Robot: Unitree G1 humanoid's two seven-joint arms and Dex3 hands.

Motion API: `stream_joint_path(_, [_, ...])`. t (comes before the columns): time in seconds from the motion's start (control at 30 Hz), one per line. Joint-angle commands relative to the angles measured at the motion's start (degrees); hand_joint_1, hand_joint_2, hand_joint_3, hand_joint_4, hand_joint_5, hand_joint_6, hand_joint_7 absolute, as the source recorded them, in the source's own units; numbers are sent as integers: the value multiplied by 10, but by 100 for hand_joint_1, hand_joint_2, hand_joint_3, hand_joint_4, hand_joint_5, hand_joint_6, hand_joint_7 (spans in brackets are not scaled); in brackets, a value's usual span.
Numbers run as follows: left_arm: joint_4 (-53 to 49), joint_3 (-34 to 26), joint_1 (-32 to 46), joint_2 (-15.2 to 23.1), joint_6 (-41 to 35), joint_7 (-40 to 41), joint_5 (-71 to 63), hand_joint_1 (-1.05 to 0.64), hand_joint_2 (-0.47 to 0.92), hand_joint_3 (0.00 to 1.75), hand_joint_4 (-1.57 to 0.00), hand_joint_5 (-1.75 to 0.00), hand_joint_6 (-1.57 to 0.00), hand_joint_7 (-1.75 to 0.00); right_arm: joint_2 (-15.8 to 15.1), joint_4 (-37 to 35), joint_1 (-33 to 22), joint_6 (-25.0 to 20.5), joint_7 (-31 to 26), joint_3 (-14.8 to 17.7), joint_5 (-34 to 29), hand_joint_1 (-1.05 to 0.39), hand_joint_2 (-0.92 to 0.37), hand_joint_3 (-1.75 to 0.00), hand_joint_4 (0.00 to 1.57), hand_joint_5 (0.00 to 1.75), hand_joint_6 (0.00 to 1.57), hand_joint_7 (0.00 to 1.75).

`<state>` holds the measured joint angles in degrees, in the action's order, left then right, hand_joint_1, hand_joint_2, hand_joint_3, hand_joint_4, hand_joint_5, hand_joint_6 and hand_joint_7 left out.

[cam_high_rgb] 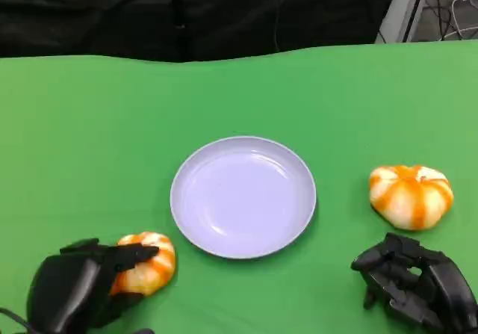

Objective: Grasp the bread from the table and place it into the plate.

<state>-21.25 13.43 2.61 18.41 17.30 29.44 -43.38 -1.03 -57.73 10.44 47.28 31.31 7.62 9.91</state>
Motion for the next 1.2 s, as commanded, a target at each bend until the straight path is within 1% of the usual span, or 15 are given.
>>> stream_joint_path(0.03, [-54,2,-8,15,21,50,-2,-3,89,16,-74,-174,-74,-154,-7,6,-5,1,-4,2,1,-27,-92,-42,70,170,85,98])
stream_joint_path(0.13, [-63,4,-13,16,28,57,0,-5,90,18,-75,-175,-72,-158,-6,9,-5,-2,-3,2,3,-26,-92,-42,69,169,85,98])
stream_joint_path(0.23, [-64,5,-13,18,25,58,-2,-7,91,19,-76,-175,-72,-158,-5,9,-5,-2,0,2,4,-25,-92,-42,69,169,85,97])
stream_joint_path(0.5, [-19,-2,2,21,10,70,-17,-8,90,23,-77,-175,-70,-158,-5,6,-4,0,-5,0,-1,-26,-92,-42,69,171,84,98])
stream_joint_path(0.63, [2,-4,11,24,10,83,-21,-7,86,31,-78,-175,-76,-150,-5,5,-4,1,-6,-1,-1,-26,-92,-42,68,170,84,98])
stream_joint_path(0.67, [19,-6,16,26,8,85,-24,-6,84,34,-78,-175,-75,-151,-5,4,-3,2,-6,-1,-1,-26,-92,-42,69,170,84,98])
stream_joint_path(0.7, [32,-8,20,27,6,87,-25,-5,76,51,-78,-175,-73,-155,-4,4,-3,2,-7,-1,-1,-25,-92,-42,69,170,84,98])
stream_joint_path(0.73, [48,-12,23,29,4,90,-28,-5,69,63,-77,-175,-72,-156,-4,3,-3,4,-11,-1,-5,-25,-92,-42,69,170,84,98])
stream_joint_path(0.77, [61,-15,26,31,3,91,-29,-3,62,74,-79,-175,-74,-155,-5,2,-3,6,-16,-3,-8,-26,-92,-42,69,170,84,98])
stream_joint_path(0.83, [84,-20,30,34,1,89,-29,-2,56,84,-81,-175,-77,-151,-6,1,-2,8,-20,-5,-12,-27,-92,-43,69,169,84,98])
stream_joint_path(0.93, [134,-33,38,38,-7,66,-24,-5,53,93,-81,-175,-80,-145,-5,-3,0,8,-17,-4,-9,-27,-92,-42,69,169,84,99])
stream_joint_path(1.0, [161,-40,42,40,-11,53,-21,-6,52,96,-82,-175,-81,-143,-4,-4,0,7,-18,-4,-9,-27,-92,-42,69,169,84,99])
stream_joint_path(1.07, [186,-46,44,42,-14,43,-20,-7,46,101,-83,-175,-84,-139,-3,-3,-1,6,-19,-5,-11,-27,-92,-42,69,169,83,99])
stream_joint_path(1.2, [215,-53,40,40,-10,33,-21,-7,41,106,-85,-175,-85,-139,-2,-4,0,5,-22,-6,-11,-27,-92,-42,69,169,83,99])
